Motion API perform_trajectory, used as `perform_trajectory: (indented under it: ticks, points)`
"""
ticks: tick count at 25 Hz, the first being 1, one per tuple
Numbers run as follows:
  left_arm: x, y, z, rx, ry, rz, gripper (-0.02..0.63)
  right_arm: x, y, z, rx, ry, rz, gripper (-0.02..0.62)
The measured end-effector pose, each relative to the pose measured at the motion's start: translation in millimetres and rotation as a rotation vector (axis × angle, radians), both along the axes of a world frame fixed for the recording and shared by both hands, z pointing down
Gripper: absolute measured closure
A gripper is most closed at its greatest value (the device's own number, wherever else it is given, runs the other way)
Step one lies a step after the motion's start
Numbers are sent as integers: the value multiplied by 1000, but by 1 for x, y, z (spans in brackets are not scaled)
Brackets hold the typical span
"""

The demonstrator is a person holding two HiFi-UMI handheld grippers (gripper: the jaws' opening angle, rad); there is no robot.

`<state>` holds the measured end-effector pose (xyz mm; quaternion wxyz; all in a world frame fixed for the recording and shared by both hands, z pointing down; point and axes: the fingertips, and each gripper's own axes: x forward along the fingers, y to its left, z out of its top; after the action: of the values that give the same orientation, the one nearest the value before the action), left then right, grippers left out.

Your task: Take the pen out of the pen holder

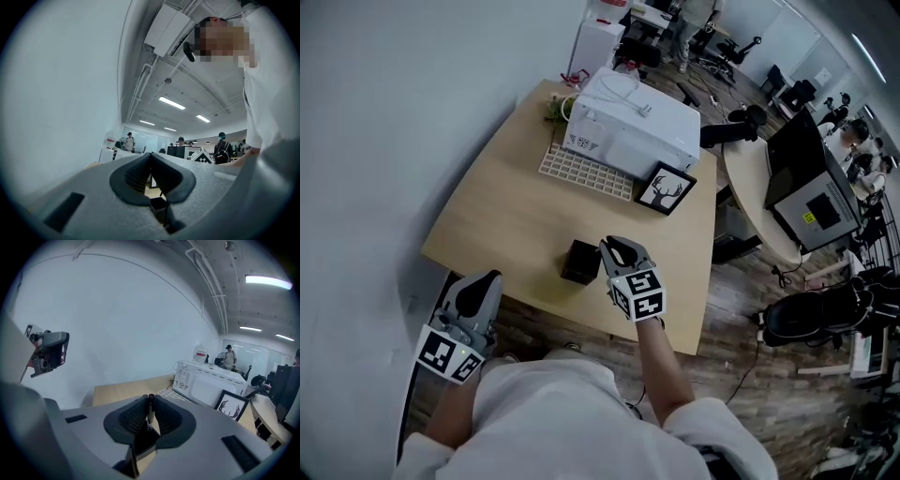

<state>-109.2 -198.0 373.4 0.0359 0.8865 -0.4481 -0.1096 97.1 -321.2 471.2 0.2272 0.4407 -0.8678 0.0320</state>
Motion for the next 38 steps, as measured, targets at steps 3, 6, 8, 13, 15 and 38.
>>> perform_trajectory:
  ticks: [3,6,8,13,15,38]
  points:
    - [2,-5,-7,21,-5,11,592,3,2,-17,28,-20,4,545]
    - [4,-10,-16,40,-10,17,592,9,4,-38,63,-40,10,545]
    - [4,-14,-22,53,-13,18,592,12,5,-53,90,-55,16,545]
    - [4,-20,-34,85,-8,21,592,19,10,-90,155,-77,27,545]
    - [3,-21,-39,98,-5,23,592,21,14,-105,182,-85,28,545]
    - [-53,-14,-68,160,-4,-97,592,88,89,-232,464,-229,133,545]
